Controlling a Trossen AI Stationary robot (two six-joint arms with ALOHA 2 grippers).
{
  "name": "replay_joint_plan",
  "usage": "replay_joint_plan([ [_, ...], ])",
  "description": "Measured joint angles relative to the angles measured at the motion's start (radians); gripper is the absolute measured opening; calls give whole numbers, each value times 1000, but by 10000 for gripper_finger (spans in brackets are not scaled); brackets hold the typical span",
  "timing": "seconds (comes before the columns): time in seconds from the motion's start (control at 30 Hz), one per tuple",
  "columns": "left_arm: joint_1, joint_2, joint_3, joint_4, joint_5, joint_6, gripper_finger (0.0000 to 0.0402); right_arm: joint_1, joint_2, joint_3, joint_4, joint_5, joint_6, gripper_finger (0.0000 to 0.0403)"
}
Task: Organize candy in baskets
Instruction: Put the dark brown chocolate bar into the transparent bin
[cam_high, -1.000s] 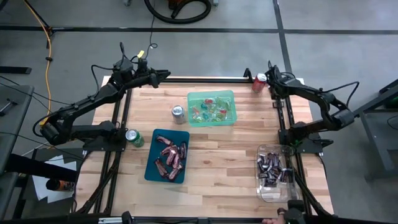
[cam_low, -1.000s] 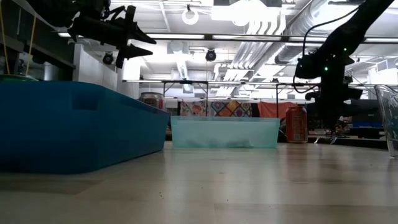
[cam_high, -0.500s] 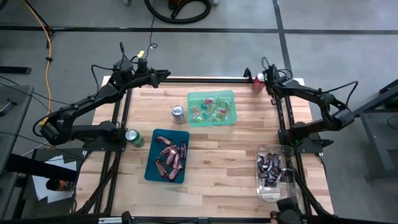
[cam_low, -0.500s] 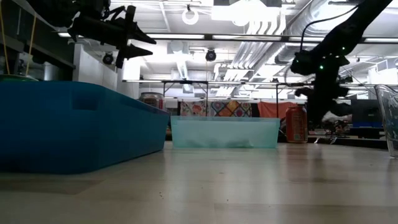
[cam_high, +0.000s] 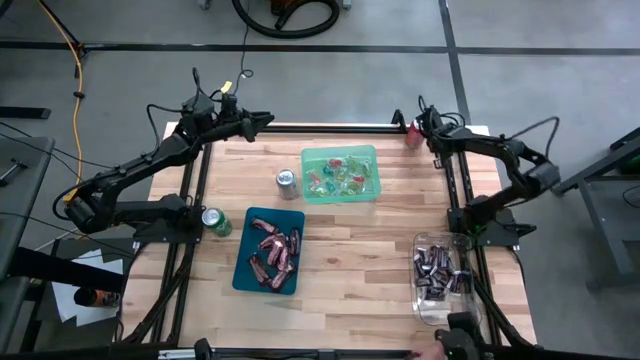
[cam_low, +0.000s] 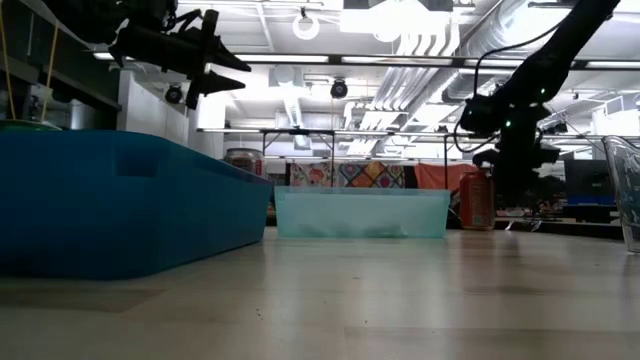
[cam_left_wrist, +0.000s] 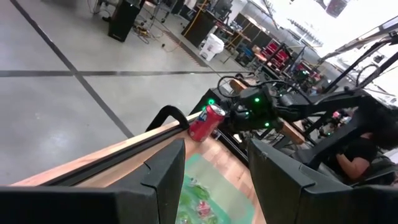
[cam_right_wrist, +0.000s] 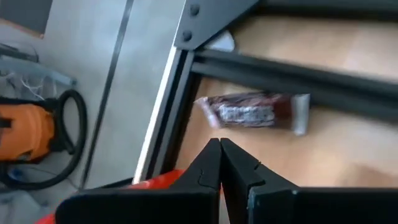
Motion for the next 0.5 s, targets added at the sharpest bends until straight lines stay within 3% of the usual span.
replay_joint_plan([
  [0.2, 0, 0, 0, 0, 0, 21, 163, -23, 85, 2, 69, 22, 98, 0],
  [0.37, 0, 0, 0, -1, 0, 37, 163, -21, 116, 63, -57, 108, 136, 0],
  [0.5, 0, 0, 0, -6, 0, 39, 163, -36, 155, 120, -136, 93, 133, 0],
])
